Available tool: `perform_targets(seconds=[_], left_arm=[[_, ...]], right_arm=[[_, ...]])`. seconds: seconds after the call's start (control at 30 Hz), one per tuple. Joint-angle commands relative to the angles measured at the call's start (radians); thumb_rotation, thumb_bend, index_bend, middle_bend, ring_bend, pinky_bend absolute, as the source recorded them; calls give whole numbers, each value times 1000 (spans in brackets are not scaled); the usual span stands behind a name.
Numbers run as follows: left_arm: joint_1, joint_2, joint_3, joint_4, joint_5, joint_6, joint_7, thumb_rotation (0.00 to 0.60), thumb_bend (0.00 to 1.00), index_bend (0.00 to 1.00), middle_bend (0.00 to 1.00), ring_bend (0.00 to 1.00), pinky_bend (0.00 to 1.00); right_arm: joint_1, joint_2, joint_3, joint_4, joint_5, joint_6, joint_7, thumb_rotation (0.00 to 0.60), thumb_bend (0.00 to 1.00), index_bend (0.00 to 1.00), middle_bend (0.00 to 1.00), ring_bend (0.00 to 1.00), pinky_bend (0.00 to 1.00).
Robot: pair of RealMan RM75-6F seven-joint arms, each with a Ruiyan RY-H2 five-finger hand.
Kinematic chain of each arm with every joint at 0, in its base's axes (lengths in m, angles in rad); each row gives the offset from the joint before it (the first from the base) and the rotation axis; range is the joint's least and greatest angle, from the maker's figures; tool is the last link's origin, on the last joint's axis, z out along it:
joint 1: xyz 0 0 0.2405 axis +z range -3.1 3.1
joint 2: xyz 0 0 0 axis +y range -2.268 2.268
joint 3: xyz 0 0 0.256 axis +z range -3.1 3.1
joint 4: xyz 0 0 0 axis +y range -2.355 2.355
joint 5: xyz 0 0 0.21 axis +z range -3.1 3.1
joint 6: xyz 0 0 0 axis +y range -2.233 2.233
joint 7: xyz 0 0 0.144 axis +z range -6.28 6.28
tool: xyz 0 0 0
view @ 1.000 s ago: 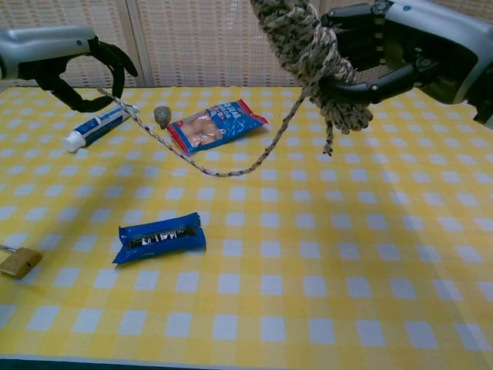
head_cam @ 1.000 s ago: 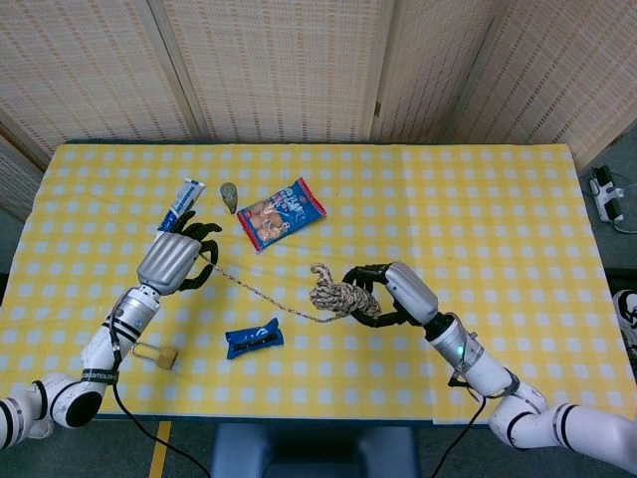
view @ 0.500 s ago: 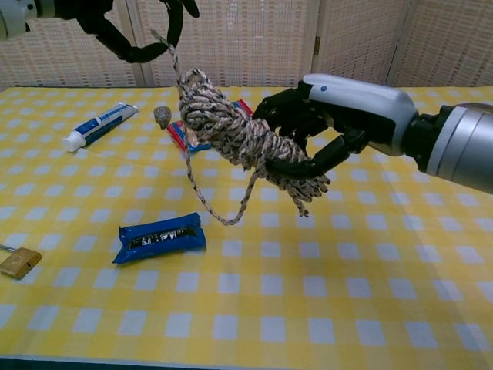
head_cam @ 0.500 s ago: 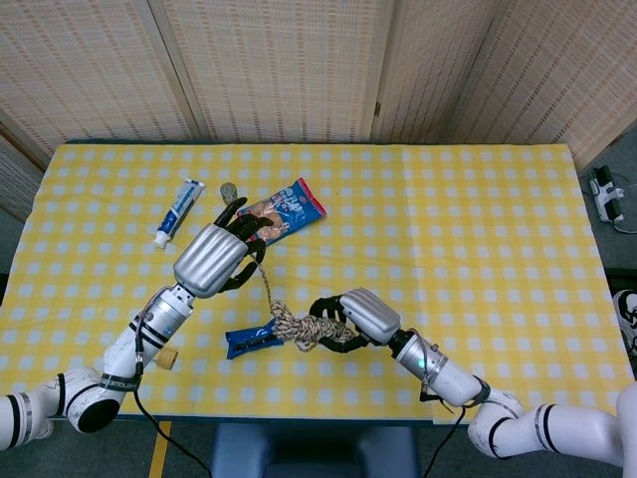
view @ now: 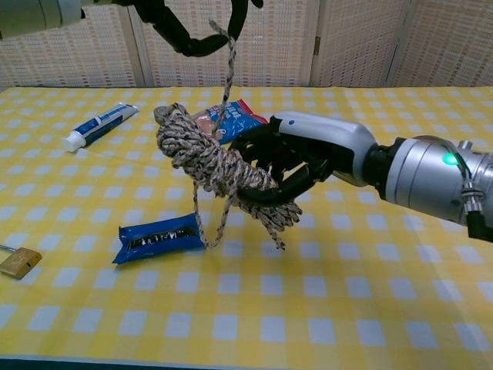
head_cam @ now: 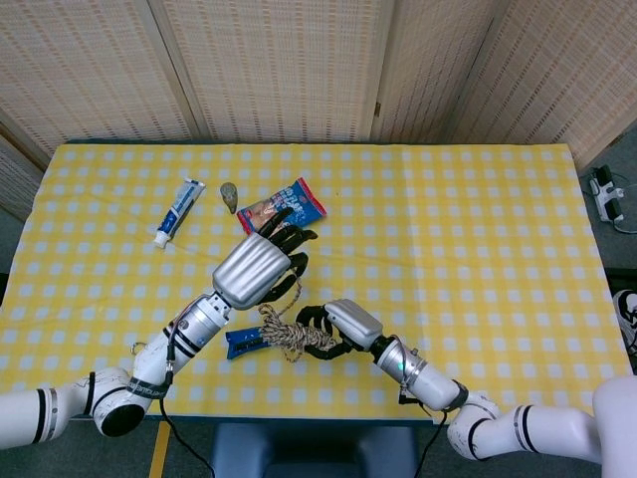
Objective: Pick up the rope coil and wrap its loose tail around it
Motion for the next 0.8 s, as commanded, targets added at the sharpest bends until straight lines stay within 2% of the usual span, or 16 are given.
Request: perform_targets(seconds=[0.03,0.33,0.6,0.8], left_arm=[[-12,-13,-3,-17,-12,-6,-9,600,568,577,237,215,9],[-34,-32,7,-47,-8,-28,-62,600,568,572,237,213,7],[-11,-25,38,-71,30,-6,-109,600,568,574,214,196,6],[53,-2,78,-78,126,60,-197,600,569,575,149,170,6]], right_arm=[[6,-12,12,7,21,-18,17,600,732,794,667,733,589],[7,-74,61,47,100,-45,105,600,732,800,667,742,591],[-54,-200,133,117,150,107,149,600,731,812,680,757,604],[-93,-266,178,177,131,216,214,600,733,812,681,753,605]])
